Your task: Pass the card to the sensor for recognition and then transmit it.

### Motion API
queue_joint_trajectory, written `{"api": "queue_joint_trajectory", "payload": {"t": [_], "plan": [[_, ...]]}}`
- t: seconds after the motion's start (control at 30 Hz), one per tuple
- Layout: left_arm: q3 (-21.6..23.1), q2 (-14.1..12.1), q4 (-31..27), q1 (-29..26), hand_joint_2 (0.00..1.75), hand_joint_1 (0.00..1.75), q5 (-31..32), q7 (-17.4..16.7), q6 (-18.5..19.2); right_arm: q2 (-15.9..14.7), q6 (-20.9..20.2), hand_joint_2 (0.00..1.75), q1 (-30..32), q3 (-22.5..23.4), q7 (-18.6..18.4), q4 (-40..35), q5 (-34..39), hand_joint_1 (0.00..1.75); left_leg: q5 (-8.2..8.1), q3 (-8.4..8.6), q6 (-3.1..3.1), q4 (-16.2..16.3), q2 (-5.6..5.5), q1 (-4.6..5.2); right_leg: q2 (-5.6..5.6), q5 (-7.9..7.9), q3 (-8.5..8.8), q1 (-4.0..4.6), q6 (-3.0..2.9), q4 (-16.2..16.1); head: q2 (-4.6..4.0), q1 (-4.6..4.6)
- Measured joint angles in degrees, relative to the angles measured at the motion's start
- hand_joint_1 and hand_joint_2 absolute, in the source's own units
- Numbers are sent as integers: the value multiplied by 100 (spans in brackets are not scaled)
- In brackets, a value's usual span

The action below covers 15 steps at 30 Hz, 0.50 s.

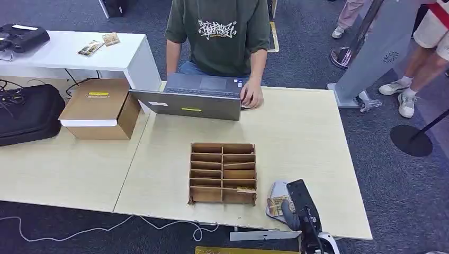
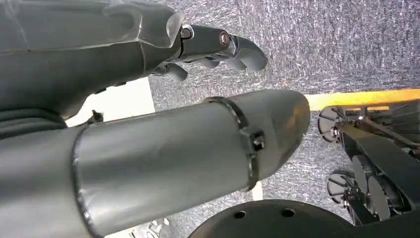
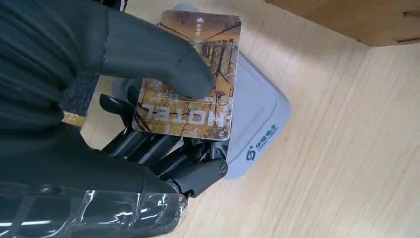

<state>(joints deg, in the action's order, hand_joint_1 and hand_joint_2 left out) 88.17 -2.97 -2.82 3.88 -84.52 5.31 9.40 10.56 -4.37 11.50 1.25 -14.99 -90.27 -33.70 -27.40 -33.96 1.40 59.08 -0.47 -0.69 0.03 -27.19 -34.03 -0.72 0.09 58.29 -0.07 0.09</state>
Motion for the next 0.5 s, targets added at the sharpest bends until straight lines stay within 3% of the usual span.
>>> {"api": "queue_joint_trajectory", "payload": {"t": [0.5], "plan": [[0,-4,0,0,0,0,-48,0,11,-146,-109,175,-474,-157,76,524,-203,175,0,19,0,0,11,0,7,2,16,0,-1,0,0,0]]}}
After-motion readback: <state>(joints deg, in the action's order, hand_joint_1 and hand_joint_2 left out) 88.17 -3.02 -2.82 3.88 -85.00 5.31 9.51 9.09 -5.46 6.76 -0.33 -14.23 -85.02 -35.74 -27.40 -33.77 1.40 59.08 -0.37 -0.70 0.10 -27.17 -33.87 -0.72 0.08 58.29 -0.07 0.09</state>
